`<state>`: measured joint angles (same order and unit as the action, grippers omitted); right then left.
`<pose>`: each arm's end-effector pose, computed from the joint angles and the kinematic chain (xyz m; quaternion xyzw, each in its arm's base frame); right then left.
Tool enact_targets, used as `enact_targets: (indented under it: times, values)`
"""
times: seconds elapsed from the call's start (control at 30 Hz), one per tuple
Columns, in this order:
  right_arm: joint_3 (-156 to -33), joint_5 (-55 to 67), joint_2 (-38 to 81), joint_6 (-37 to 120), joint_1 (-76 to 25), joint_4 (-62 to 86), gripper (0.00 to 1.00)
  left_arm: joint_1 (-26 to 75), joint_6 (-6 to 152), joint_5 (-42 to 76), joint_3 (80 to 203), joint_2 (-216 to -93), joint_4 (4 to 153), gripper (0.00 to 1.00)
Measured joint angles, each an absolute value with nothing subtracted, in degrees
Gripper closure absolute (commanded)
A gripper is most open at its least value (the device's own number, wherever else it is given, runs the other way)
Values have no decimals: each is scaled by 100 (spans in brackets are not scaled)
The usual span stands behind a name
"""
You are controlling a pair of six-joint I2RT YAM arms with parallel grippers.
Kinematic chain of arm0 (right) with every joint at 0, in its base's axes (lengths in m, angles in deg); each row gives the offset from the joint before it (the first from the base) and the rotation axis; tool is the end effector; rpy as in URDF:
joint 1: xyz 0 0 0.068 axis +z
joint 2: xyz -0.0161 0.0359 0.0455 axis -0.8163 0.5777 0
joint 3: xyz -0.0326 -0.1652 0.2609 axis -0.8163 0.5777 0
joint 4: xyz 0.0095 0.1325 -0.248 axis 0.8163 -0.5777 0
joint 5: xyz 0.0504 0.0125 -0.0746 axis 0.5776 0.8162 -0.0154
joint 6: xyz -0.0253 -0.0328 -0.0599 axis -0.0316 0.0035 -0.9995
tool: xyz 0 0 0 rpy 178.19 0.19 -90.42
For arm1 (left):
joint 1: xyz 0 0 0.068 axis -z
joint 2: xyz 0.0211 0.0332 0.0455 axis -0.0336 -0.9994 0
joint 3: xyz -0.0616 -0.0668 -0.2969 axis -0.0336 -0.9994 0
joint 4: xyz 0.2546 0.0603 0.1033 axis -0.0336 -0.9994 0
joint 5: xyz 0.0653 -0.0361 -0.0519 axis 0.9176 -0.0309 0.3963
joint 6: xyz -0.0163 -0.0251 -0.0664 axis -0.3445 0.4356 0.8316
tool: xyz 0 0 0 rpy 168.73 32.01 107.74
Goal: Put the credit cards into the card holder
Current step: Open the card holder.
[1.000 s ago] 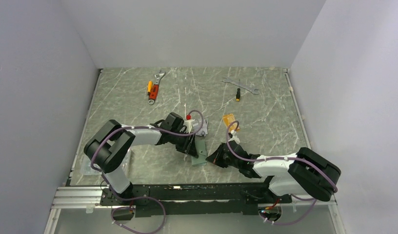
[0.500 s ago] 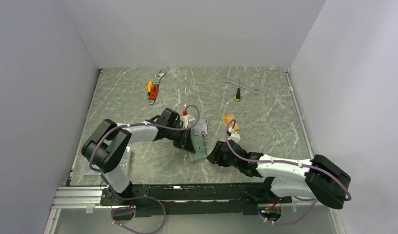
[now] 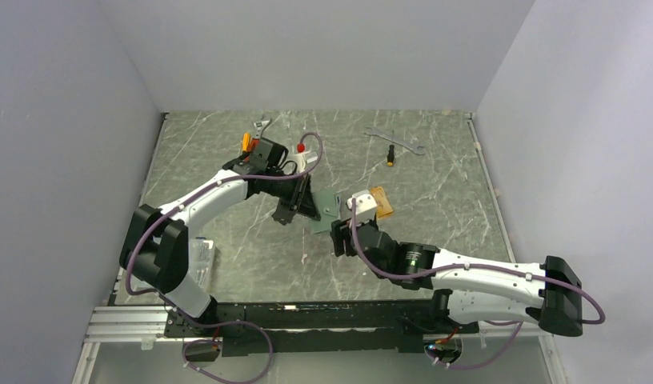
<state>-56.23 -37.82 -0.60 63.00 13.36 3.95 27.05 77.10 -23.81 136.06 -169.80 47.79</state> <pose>0.1227 0.2089 0.2706 -0.1355 0.8270 0.1732 0.5174 0.2947 -0.2153 0.2715 0.2346 0.8404 -0.4730 0.1228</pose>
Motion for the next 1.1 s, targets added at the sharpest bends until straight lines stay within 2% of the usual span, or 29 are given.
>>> enact_targets:
  times: [0.27, 0.4, 0.63, 1.1]
  values:
    - [-5870, -4550, 259, 4414, 1664, 1005, 47, 2705, 7760, -2696, 13593, -16969, 4331, 100]
    - [-5981, -4602, 598, 3813, 1686, 1300, 46, 2656, 7869, -2963, 13593, -16969, 4340, 100]
    - [-5981, -4462, 683, 3350, 1736, 1461, 40, 2401, 8040, -3279, 13593, -16969, 4361, 100]
    - [-5979, -4471, 1134, 2384, 1749, 2178, 43, 2324, 8256, -3459, 13408, -16967, 4556, 100]
